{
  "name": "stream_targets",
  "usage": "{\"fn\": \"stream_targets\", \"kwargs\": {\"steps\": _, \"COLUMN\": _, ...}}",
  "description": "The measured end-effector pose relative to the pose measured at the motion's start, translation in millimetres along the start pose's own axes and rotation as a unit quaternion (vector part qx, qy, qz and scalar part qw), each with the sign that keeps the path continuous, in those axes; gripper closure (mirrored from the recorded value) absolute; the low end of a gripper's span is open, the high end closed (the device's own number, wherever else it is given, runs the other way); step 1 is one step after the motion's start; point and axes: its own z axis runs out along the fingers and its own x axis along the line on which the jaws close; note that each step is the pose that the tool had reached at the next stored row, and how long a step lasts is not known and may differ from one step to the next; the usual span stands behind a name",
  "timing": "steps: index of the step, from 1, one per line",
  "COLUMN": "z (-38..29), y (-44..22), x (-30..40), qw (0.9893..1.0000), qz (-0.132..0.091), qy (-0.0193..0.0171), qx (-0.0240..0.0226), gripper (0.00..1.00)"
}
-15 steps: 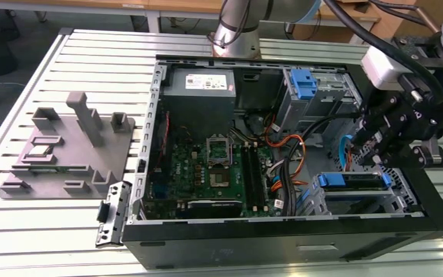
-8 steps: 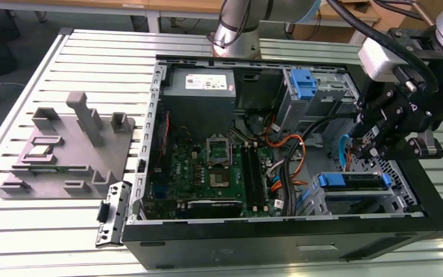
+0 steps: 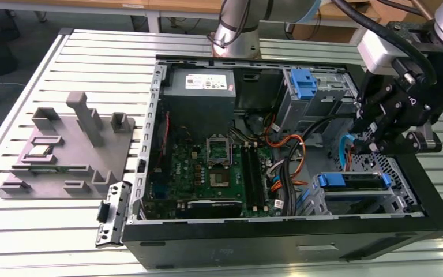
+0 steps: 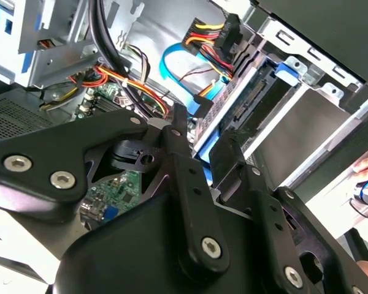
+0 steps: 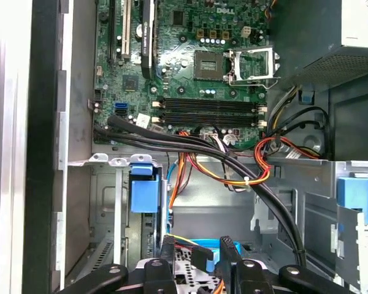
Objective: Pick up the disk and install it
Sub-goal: 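Insert the first disk wire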
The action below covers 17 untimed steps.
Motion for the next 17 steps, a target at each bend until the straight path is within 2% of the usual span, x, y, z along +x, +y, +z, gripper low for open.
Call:
{"fn": "stream_targets", "kwargs": {"steps": 3, "z": 1.1, "y": -1.4, "x": -3.0, "qw": 1.0, "qz": 0.0, "qy": 0.0, "qx": 0.0, "gripper": 0.58}}
{"fn": "stream_targets", "kwargs": {"steps": 8, "z": 4.2, "y": -7.7, "x": -4.6, "qw": 1.0, "qz": 0.0, "qy": 0.0, "qx": 0.0, "gripper": 0.58}}
{"fn": "stream_targets", "kwargs": {"steps": 13, "z": 12.9, "y": -8.7, "x": -3.8, "qw": 1.0, "qz": 0.0, "qy": 0.0, "qx": 0.0, "gripper": 0.58}}
{"fn": "stream_targets", "kwargs": {"steps": 17, "z": 14.1, "y": -8.7, "x": -3.6, "qw": 1.0, "qz": 0.0, "qy": 0.0012, "qx": 0.0, "gripper": 0.58}}
